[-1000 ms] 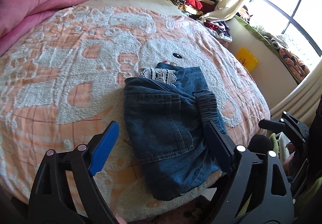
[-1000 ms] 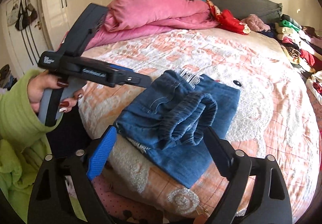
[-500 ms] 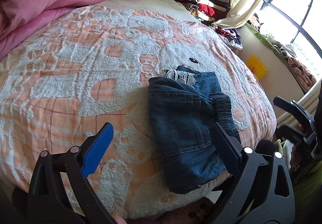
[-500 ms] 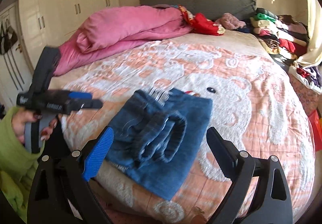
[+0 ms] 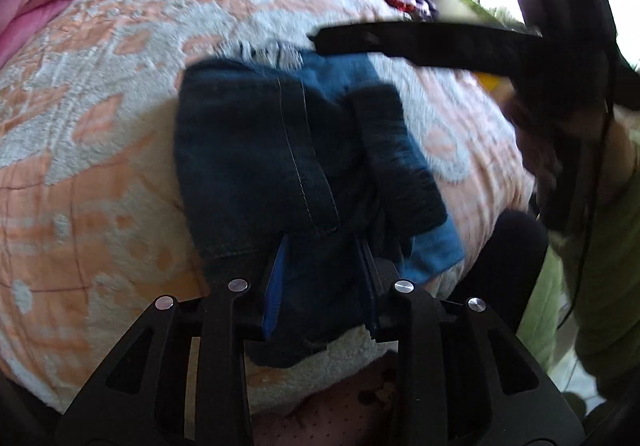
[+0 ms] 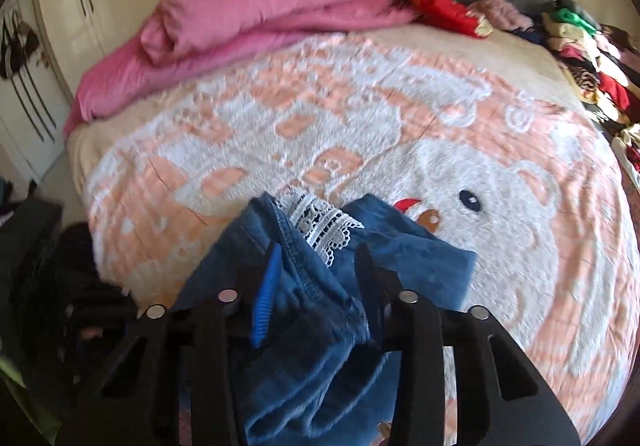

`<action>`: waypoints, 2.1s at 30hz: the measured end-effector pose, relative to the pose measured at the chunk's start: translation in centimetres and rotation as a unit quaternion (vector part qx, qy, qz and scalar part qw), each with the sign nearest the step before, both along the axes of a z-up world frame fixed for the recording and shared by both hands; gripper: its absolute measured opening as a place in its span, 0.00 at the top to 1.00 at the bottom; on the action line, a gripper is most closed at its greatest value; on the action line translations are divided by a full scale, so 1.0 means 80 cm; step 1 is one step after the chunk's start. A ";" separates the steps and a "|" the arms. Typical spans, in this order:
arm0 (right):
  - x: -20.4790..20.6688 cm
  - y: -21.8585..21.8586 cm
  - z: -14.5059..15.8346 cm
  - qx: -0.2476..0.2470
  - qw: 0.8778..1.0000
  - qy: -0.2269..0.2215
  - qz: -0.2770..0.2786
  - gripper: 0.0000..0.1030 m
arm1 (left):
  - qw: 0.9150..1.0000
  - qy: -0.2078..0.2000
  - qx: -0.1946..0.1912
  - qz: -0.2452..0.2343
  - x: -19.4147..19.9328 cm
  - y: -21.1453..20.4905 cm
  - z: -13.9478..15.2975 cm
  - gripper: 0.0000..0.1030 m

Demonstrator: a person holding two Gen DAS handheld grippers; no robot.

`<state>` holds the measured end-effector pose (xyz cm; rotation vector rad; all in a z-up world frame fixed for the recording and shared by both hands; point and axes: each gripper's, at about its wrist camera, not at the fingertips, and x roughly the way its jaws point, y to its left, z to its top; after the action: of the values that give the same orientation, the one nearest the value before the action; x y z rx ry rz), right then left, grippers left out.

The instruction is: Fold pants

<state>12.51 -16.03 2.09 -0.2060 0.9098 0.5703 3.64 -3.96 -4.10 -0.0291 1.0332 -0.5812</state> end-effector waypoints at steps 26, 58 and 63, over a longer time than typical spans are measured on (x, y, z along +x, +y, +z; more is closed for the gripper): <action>0.024 0.011 -0.042 -0.027 0.999 0.007 -0.019 0.72 | 1.000 0.001 -0.002 -0.007 0.001 -0.004 -0.006 0.71; -0.085 -0.113 0.006 0.058 0.989 -0.039 -0.129 0.19 | 0.998 -0.044 0.008 0.034 0.004 0.014 0.038 0.22; -0.081 -0.114 -0.008 0.062 0.989 -0.022 -0.132 0.19 | 0.998 -0.041 0.013 0.052 0.019 0.022 0.031 0.20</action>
<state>5.99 -25.18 1.43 0.0151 0.8401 0.3740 5.18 -2.20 -1.62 -0.0361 0.9532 -0.4705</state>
